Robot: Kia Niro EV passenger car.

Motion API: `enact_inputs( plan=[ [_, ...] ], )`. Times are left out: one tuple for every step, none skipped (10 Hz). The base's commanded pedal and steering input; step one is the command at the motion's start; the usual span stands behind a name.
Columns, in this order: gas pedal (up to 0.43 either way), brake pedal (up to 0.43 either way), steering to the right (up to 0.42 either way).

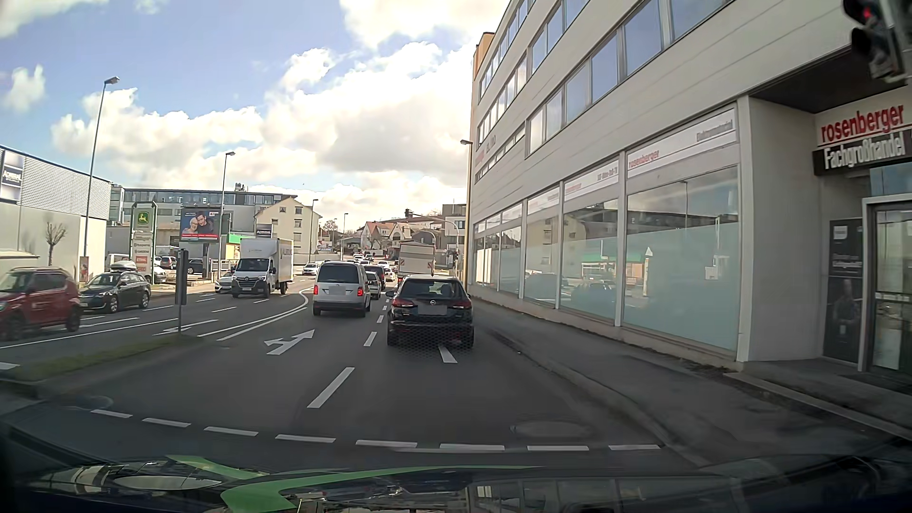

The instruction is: Follow the waypoints while adhering to traffic rules and regulations

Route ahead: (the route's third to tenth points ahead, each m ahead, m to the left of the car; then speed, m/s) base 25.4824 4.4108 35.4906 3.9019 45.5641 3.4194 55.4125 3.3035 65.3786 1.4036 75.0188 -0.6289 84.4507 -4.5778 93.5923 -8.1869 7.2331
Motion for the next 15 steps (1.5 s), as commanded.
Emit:
enact_inputs(
  plan=[
    [0.098, 0.000, -0.052],
    [0.098, 0.000, -0.051],
    [0.098, 0.000, -0.051],
    [0.098, 0.000, -0.050],
    [0.098, 0.000, -0.049],
    [0.098, 0.000, -0.043],
    [0.098, 0.000, -0.040],
    [0.098, 0.000, -0.038],
    [0.098, 0.000, -0.032],
    [0.098, 0.000, -0.028],
    [0.098, 0.000, -0.025],
    [0.098, 0.000, -0.021],
    [0.098, 0.000, -0.017],
    [0.098, 0.000, -0.014],
    [0.098, 0.000, -0.014]
  ],
)
